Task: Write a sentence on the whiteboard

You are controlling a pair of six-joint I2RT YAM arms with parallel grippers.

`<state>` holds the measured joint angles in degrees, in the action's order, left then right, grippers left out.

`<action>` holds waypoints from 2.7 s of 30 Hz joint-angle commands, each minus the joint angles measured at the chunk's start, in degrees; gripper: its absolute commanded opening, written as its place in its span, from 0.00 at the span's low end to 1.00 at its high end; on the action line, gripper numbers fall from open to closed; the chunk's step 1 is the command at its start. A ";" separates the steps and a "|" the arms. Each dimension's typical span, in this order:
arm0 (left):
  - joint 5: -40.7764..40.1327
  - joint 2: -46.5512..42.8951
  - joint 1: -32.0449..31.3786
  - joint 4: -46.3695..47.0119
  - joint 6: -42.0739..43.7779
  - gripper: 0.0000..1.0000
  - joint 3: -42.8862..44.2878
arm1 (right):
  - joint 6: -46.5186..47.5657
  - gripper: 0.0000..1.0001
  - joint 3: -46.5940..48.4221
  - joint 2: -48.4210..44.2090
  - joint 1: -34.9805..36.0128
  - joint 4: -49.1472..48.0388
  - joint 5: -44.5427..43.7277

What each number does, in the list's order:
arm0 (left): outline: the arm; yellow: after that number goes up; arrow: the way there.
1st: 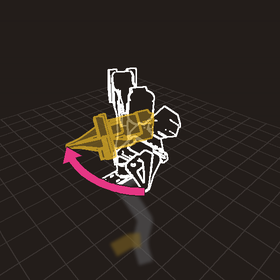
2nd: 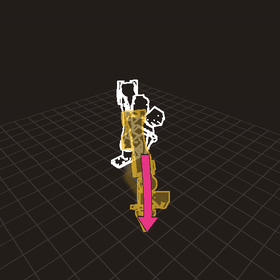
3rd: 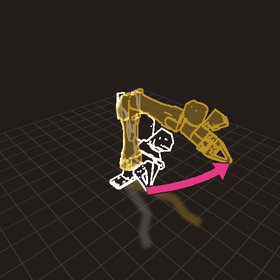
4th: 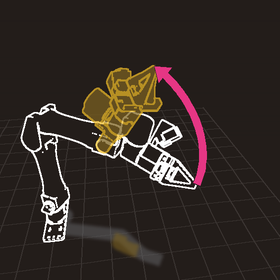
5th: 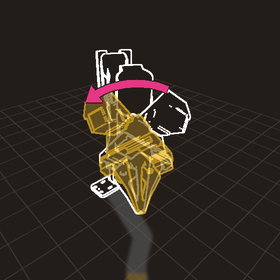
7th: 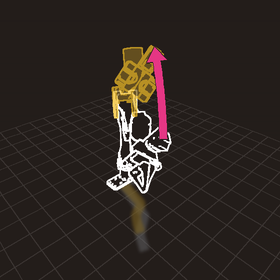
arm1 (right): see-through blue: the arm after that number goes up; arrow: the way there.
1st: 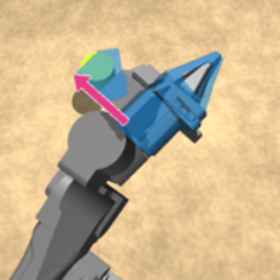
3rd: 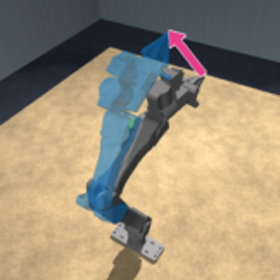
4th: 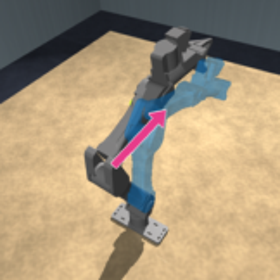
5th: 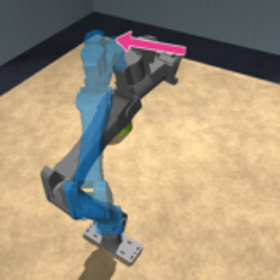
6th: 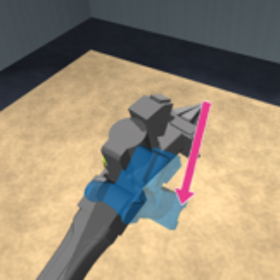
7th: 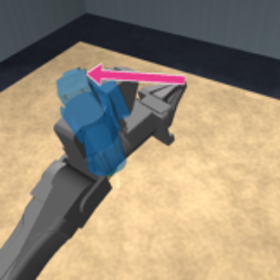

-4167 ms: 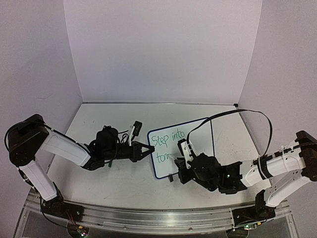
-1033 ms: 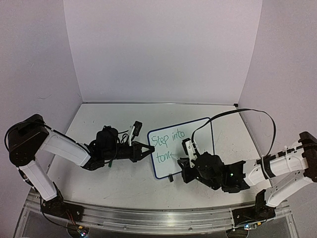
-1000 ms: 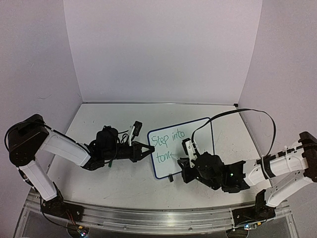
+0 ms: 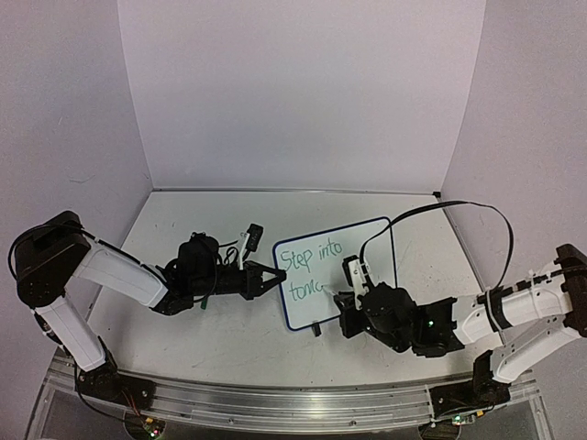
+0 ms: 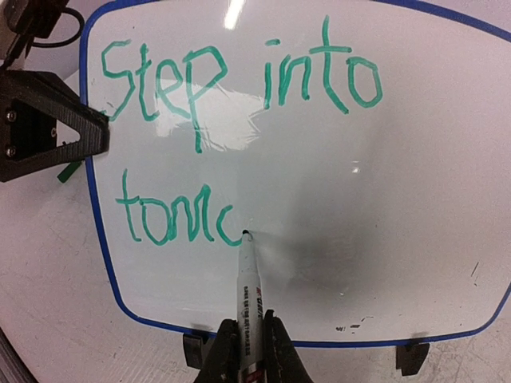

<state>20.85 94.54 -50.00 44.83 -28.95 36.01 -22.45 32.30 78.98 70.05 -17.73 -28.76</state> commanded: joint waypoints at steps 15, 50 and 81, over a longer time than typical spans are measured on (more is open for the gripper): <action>-0.99 -1.44 -0.36 -2.65 0.12 0.00 -0.47 | 2.96 0.00 3.35 2.06 -0.88 -1.96 -0.15; -1.21 -0.61 -0.38 -2.68 -0.32 0.00 0.13 | 6.51 0.00 -5.28 -7.56 -4.13 -8.14 5.71; -1.62 -0.05 -0.36 -2.68 -0.58 0.00 0.11 | 9.58 0.00 -5.81 -8.79 -4.13 -8.95 5.31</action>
<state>20.80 94.45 -50.11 44.84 -28.98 35.88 -13.90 26.17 71.28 65.91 -25.91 -22.47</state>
